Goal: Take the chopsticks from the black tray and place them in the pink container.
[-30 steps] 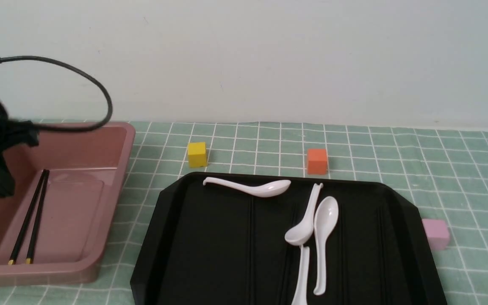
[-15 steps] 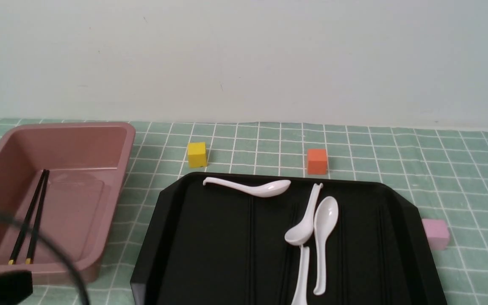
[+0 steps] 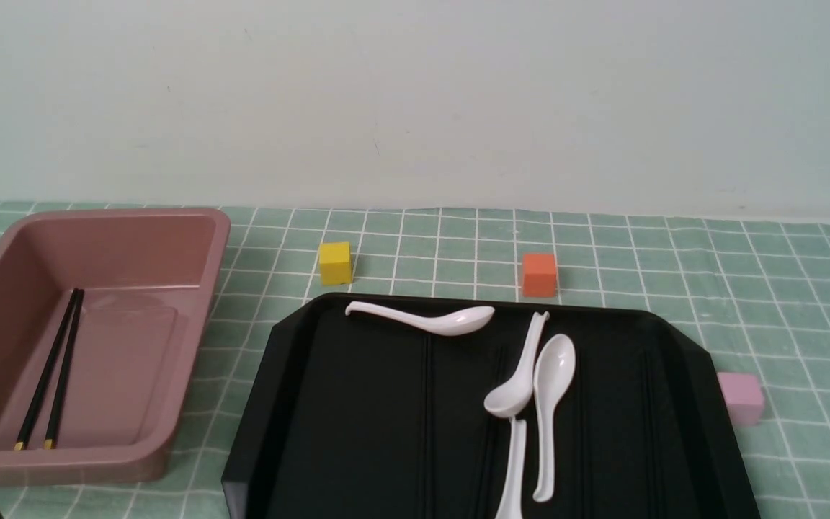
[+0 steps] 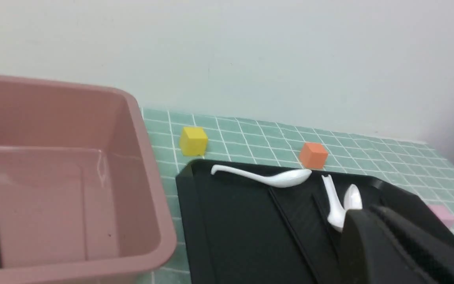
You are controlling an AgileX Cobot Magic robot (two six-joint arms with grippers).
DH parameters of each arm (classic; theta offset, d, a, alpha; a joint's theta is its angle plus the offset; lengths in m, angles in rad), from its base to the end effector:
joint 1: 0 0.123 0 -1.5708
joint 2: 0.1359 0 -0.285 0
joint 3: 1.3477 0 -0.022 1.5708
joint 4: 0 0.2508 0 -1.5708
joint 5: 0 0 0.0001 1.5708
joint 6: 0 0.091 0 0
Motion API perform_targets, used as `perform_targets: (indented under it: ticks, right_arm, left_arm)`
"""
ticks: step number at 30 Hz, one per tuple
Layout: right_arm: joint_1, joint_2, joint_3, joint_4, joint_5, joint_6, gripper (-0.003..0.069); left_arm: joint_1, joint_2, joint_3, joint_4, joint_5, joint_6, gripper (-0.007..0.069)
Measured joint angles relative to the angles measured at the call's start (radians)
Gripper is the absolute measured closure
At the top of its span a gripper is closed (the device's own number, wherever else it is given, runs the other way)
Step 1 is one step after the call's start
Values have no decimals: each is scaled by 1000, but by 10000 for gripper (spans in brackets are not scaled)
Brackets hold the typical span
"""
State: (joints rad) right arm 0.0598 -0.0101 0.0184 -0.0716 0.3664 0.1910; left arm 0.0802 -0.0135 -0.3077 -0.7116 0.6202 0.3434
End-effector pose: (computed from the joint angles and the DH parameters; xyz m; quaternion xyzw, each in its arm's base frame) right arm 0.0528 0.0008 0.1746 0.0334 0.8001 0.0448 0.5972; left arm 0.0251 -0.0327 0.2702 0.0032 0.7351 -0.2043 0.6464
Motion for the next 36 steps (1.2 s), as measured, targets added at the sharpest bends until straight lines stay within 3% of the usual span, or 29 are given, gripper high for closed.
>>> perform_targets:
  ticks: [9, 13, 19, 25, 30, 36]
  right_arm:
    - [0, 0, 0, 0, 0, 0, 419]
    - [0, 0, 0, 0, 0, 0, 419]
    - [0, 0, 0, 0, 0, 0, 419]
    - [0, 0, 0, -1, 0, 0, 419]
    - [0, 0, 0, -1, 0, 0, 419]
    - [0, 0, 0, -1, 0, 0, 419]
  left_arm:
    - [0, 0, 26, 56, -46, 5, 637]
    - [0, 0, 92, 63, -103, -45, 637]
    - [-8, 0, 201, 289, -176, -310, 637]
    - [-149, 0, 309, 583, -264, -595, 637]
    - [-242, 0, 334, 673, -319, -651, 636]
    - [-254, 0, 336, 689, -262, -651, 636]
